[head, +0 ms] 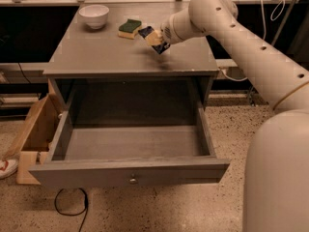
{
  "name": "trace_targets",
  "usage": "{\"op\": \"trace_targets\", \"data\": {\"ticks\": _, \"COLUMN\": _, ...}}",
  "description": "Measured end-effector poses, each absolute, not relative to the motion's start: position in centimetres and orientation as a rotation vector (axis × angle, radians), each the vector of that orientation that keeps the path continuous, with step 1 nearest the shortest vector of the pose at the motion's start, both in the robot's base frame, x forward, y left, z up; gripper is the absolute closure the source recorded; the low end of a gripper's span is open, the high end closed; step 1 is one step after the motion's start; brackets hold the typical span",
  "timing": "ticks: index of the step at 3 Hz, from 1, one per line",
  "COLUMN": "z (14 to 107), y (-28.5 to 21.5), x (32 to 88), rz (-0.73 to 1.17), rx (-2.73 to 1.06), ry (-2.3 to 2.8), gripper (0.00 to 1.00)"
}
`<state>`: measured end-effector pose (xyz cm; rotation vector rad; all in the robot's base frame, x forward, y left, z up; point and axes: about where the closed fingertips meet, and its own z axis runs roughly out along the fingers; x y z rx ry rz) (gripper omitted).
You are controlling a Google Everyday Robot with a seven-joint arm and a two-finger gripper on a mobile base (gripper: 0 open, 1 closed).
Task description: Pick rxbar blueberry from top drawer and place on counter
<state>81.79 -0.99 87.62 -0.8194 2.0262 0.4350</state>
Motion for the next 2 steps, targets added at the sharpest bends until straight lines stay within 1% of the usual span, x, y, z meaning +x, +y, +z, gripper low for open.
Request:
{"op": "trace_targets", "data": {"ticks": 1, "z": 88.51, "y": -1.08, "x": 81.76, "rz": 0.430, "rx": -0.818, "ry": 2.007, "gripper": 0.76}}
{"op": "trace_targets", "data": {"ticks": 2, "z": 88.38, "y": -0.99, "x": 81.73, "rz": 0.431, "rx": -0.820, "ry": 2.008, "gripper": 0.45}}
